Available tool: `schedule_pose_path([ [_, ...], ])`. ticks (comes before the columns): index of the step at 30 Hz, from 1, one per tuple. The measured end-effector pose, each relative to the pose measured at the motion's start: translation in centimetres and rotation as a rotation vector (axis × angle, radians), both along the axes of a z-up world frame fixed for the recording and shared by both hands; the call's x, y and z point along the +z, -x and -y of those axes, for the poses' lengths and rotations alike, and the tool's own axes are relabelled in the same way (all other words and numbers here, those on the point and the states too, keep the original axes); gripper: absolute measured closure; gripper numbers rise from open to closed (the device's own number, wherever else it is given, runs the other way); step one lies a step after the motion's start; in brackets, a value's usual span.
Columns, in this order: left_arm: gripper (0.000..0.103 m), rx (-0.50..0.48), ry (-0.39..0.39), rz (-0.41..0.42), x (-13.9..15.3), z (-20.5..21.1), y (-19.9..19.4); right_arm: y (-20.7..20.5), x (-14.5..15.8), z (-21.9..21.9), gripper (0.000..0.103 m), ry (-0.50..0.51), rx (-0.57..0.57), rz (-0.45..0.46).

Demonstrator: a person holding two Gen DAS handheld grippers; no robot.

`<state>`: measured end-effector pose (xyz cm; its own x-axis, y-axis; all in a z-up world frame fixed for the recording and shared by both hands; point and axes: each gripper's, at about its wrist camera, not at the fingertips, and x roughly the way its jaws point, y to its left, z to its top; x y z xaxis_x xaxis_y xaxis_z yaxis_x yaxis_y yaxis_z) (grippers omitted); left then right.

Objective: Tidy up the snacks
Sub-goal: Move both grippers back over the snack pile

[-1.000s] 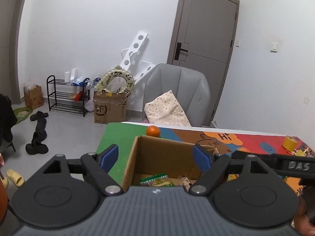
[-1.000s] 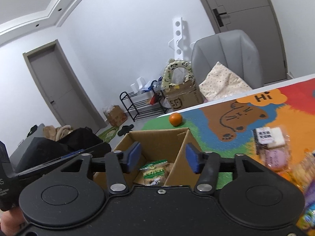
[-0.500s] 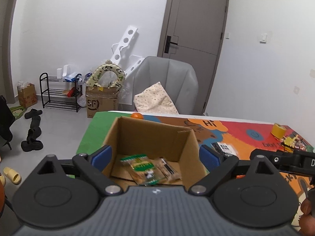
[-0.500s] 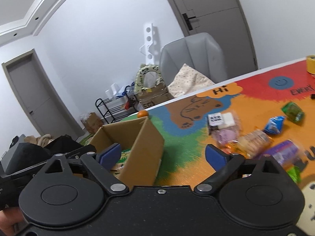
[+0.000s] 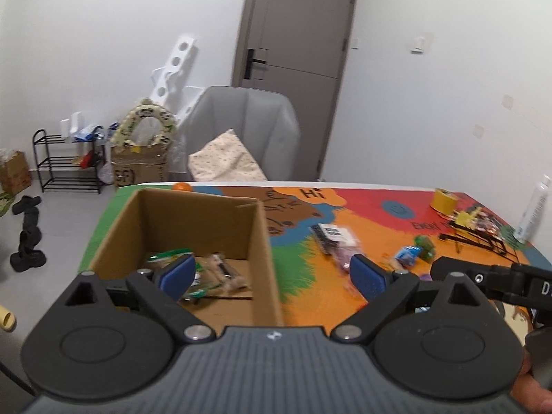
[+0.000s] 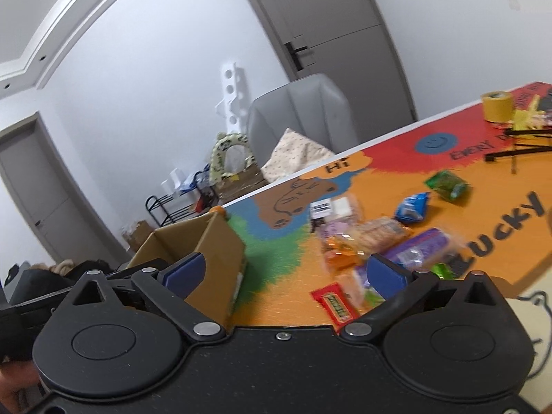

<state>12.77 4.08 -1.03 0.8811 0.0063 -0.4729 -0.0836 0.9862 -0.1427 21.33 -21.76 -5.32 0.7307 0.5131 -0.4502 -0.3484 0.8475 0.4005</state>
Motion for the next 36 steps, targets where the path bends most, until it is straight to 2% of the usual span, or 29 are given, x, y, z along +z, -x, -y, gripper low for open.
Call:
schedule_pose_path([
  [17,0.008,-0.174,-0.002,0.013,-1.0,7.0,0.6,3.0,-1.6,7.0,0.0,0.032,-0.166,-0.02],
  [20,0.008,-0.185,-0.012,0.011,-1.3,8.2,0.5,3.2,-2.1,7.9,0.001,0.026,-0.174,-0.032],
  [23,0.008,-0.191,0.015,-0.004,-1.8,9.2,0.3,3.4,-2.7,8.7,0.002,0.033,-0.182,-0.037],
  [26,0.008,-0.197,0.04,-0.016,-2.3,10.0,-0.1,3.5,-3.3,9.3,0.008,0.033,-0.185,-0.04],
  [29,0.008,-0.202,0.021,-0.007,-2.6,11.2,-0.4,3.3,-3.7,9.7,0.016,0.019,-0.179,-0.043],
  [34,0.01,-0.196,0.04,-0.006,-3.5,12.0,-1.1,2.4,-4.7,10.2,0.036,-0.021,-0.172,-0.066],
  [36,0.014,-0.195,0.045,-0.005,-4.0,12.3,-1.6,2.0,-5.2,10.3,0.038,-0.037,-0.168,-0.078],
])
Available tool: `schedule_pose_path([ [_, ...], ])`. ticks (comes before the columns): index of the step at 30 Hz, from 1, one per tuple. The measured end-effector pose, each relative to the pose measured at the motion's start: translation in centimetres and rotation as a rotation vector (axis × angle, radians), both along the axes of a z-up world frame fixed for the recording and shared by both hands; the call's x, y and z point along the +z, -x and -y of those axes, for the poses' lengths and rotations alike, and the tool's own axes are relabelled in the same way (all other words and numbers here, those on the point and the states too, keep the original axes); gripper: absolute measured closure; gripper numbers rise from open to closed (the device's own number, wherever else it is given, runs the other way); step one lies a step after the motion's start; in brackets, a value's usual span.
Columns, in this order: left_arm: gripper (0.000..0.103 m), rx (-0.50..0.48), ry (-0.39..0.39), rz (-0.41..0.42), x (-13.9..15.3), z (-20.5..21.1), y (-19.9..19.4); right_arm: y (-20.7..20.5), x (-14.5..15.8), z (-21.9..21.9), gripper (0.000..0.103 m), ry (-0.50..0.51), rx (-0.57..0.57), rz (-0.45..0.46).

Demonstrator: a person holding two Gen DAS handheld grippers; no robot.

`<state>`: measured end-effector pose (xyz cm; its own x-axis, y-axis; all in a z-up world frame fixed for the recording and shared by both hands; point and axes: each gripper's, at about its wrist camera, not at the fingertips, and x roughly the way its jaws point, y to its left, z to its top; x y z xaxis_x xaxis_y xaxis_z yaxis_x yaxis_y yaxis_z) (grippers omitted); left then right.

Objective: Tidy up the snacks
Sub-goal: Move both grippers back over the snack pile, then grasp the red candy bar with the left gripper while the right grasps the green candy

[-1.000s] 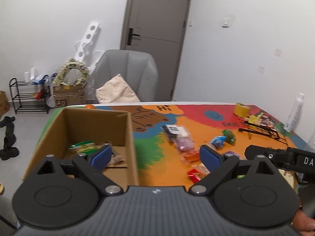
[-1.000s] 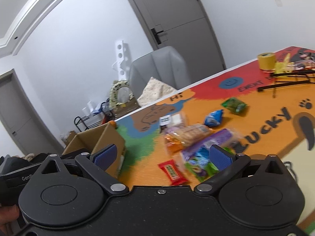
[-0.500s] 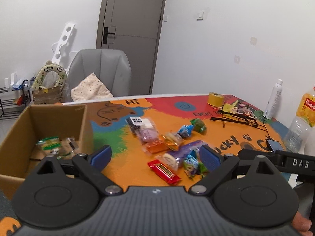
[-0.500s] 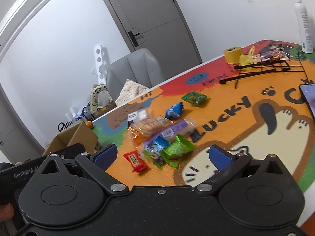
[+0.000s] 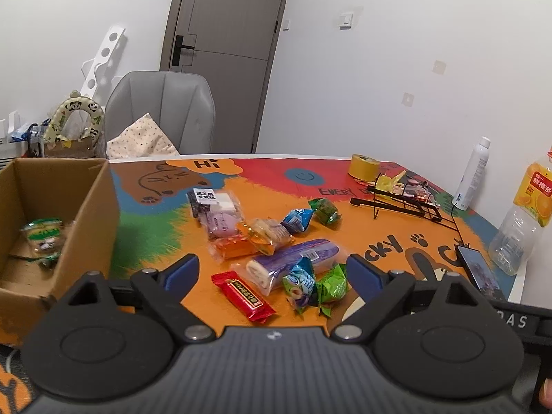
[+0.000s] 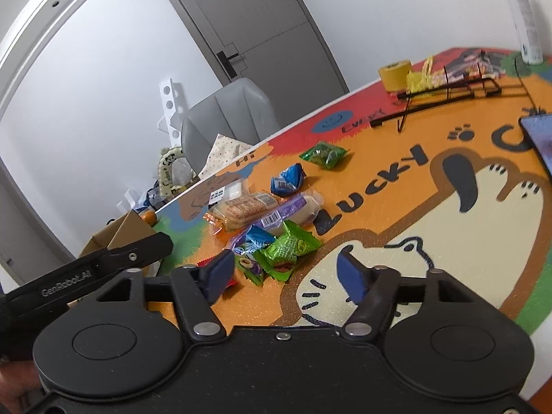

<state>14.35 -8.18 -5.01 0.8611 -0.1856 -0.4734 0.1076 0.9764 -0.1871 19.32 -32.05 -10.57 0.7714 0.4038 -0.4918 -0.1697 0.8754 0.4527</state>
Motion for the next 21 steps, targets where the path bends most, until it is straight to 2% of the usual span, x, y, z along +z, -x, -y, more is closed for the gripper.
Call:
schedule_pose_path([
  [2,0.02,0.004,-0.001,-0.005,-0.5,0.1,-0.6,-0.5,-0.6,-0.1,0.038,-0.011,0.002,-0.012],
  [6,0.045,0.023,0.028,-0.056,-1.8,-0.1,-2.1,-1.5,-1.5,-0.3,0.046,-0.035,0.016,-0.03],
  [9,0.049,0.034,0.028,-0.078,-2.7,-0.2,-3.1,-2.3,-2.0,-0.6,0.048,-0.042,0.028,-0.04],
  [21,0.051,0.062,-0.008,-0.158,-5.2,0.2,-6.4,-5.0,-3.2,-1.2,0.049,-0.066,0.026,-0.088],
])
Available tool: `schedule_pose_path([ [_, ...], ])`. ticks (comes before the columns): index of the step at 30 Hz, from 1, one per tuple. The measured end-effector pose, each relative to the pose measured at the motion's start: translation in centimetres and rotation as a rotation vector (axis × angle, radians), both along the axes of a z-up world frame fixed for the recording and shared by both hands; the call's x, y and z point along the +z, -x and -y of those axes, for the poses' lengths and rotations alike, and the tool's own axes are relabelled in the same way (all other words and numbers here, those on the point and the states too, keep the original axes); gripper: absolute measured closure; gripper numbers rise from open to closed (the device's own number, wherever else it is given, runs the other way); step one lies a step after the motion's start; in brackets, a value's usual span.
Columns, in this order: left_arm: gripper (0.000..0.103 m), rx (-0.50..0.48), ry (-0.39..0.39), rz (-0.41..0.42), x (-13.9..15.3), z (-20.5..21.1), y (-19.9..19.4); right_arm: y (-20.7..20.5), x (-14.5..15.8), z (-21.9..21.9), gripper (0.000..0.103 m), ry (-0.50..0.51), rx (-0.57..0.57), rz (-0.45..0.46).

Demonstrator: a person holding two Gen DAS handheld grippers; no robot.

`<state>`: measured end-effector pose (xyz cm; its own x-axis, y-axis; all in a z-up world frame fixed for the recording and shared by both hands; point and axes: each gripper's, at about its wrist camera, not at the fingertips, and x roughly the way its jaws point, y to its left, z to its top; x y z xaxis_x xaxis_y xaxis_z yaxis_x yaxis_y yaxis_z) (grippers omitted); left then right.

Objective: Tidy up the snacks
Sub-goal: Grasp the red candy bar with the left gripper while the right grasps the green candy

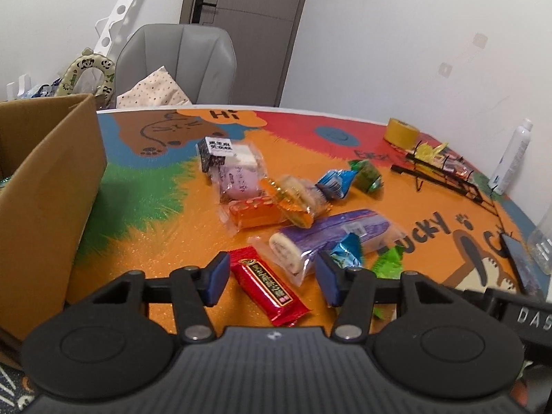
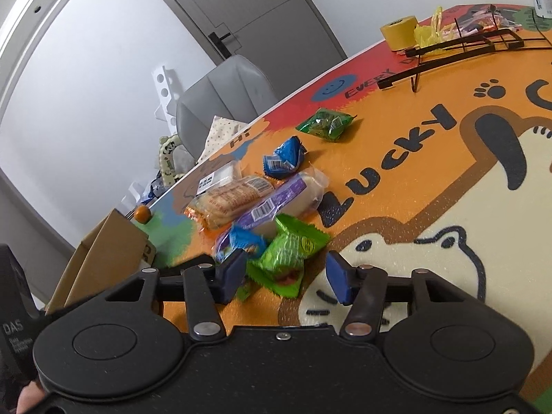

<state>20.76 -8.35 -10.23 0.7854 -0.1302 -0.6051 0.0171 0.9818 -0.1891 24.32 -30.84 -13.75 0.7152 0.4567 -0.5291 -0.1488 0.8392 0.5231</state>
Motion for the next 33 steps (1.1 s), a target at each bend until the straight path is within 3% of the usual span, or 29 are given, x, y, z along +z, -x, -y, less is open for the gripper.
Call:
schedule_pose_path([
  [10,0.06,-0.012,-0.012,-0.071,-1.2,0.0,-1.3,-1.1,-0.6,-0.7,0.049,0.036,-0.018,-0.014],
  [15,0.072,-0.002,-0.028,-0.062,-1.4,0.0,-1.0,-0.9,-0.5,-2.1,0.05,0.099,0.014,0.003],
  [17,0.075,-0.004,-0.04,-0.058,-1.4,0.2,-0.8,-0.8,-0.5,-2.4,0.062,0.122,0.016,0.003],
  [18,0.078,-0.007,-0.043,-0.056,-1.4,0.2,-0.7,-0.8,-0.5,-2.4,0.074,0.12,0.023,-0.006],
  [21,0.084,-0.006,-0.057,-0.054,-1.4,0.3,-0.3,0.0,-0.5,-2.5,0.076,0.114,0.049,-0.014],
  [33,0.085,-0.018,-0.037,-0.025,0.1,-0.3,2.3,2.3,1.4,-2.5,0.077,0.102,0.031,0.03],
])
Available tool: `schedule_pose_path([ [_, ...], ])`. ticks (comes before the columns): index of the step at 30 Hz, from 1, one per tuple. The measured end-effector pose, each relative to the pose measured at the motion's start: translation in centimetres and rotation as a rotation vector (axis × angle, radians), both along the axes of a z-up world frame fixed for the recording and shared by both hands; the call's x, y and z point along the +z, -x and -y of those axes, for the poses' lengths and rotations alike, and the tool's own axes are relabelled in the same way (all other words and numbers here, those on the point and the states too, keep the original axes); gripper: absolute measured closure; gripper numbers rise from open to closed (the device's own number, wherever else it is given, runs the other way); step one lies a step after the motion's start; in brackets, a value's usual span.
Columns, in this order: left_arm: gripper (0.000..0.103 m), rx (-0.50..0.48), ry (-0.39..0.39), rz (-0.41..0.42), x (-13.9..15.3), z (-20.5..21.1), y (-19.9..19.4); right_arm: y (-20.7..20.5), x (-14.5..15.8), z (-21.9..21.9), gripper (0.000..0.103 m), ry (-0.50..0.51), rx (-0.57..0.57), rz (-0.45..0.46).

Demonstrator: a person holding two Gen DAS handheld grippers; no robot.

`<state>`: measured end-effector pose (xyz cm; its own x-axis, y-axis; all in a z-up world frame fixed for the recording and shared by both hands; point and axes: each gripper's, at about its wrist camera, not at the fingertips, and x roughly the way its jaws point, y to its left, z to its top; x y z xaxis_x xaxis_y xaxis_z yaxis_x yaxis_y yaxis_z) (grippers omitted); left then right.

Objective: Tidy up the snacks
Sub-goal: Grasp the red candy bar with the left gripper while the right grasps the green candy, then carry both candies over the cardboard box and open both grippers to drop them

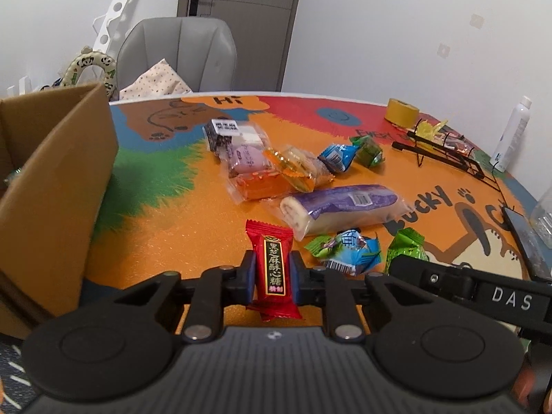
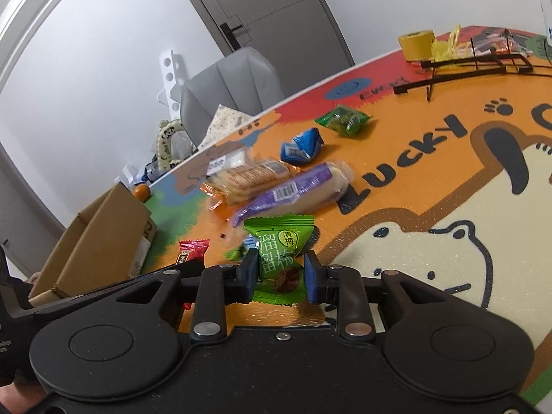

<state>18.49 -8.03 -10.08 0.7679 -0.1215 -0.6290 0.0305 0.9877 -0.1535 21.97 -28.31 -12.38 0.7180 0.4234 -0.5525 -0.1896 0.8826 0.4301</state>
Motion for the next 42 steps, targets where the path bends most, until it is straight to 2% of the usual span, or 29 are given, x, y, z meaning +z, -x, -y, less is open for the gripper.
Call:
schedule_pose_path([
  [18,0.084,0.022,0.043,0.137,6.6,-3.6,4.3,2.1,4.8,-3.2,0.077,-0.046,0.084,0.078],
  [29,0.084,0.098,0.059,0.209,9.7,-8.3,5.7,2.1,7.8,-6.9,0.077,-0.062,0.15,0.105],
  [42,0.084,0.23,0.105,0.238,10.3,-15.1,6.4,1.2,9.1,-12.5,0.077,-0.017,0.225,0.124],
])
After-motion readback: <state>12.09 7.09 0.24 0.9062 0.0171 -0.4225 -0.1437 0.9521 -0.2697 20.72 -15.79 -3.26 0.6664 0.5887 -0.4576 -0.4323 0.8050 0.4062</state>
